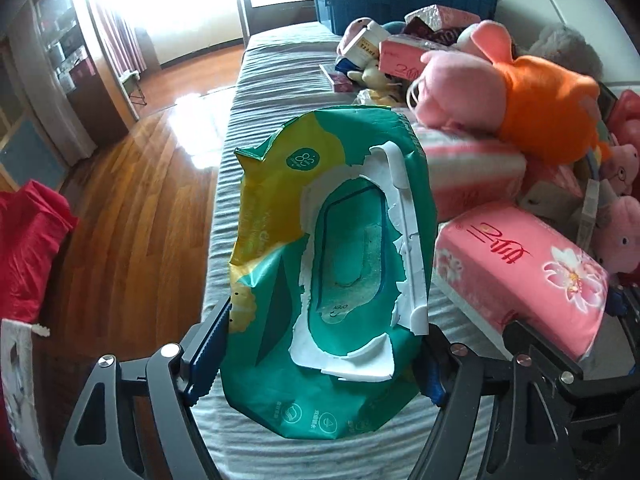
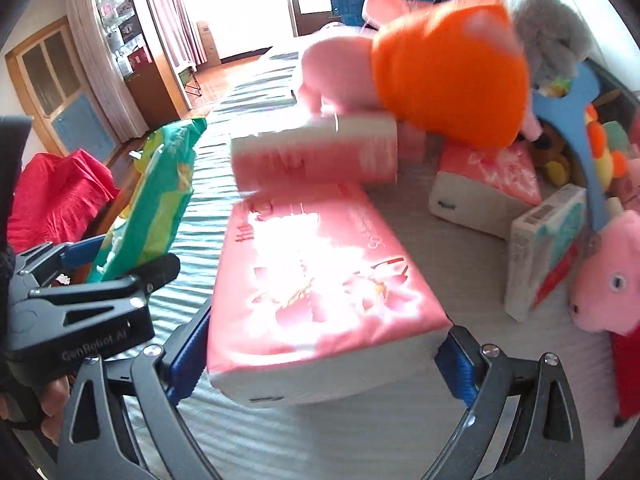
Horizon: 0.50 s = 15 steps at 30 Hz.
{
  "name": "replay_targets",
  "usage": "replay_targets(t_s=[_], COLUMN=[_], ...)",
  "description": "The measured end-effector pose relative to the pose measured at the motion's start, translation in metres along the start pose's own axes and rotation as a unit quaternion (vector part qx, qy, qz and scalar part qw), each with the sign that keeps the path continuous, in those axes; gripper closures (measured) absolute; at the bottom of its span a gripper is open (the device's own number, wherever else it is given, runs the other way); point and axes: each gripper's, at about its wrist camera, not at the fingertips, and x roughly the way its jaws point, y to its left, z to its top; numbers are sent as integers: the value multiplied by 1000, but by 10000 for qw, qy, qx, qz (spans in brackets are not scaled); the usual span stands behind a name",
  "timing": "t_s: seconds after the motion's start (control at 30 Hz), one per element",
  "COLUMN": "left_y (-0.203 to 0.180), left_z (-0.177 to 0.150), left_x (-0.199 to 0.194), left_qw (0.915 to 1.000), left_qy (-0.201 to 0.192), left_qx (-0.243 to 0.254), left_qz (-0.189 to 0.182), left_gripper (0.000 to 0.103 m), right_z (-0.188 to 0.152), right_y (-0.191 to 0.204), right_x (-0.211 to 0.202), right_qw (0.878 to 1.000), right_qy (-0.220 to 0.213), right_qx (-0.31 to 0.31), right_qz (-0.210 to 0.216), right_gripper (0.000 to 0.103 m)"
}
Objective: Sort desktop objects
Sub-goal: 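Lift and carry the wet-wipe pack and tissue pack over the blue crate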
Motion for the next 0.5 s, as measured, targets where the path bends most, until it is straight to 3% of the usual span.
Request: replay_targets(t_s=[0.27,0.5], left_y=[41,122], left_z=[12,46], left_x=[-66,-102], left_qw=[9978,9908], left_qy=[-502,-1052], left_qx=[115,341], left_qz=[-412,-780], left_gripper=[25,25], right_z=[16,66], right_y=[38,113], right_x=[-73,-117], right_qw=[9988,9919], right_qy=[-266,-855], right_qx=[32,175], right_qz=[-398,-920], right_gripper=[7,7])
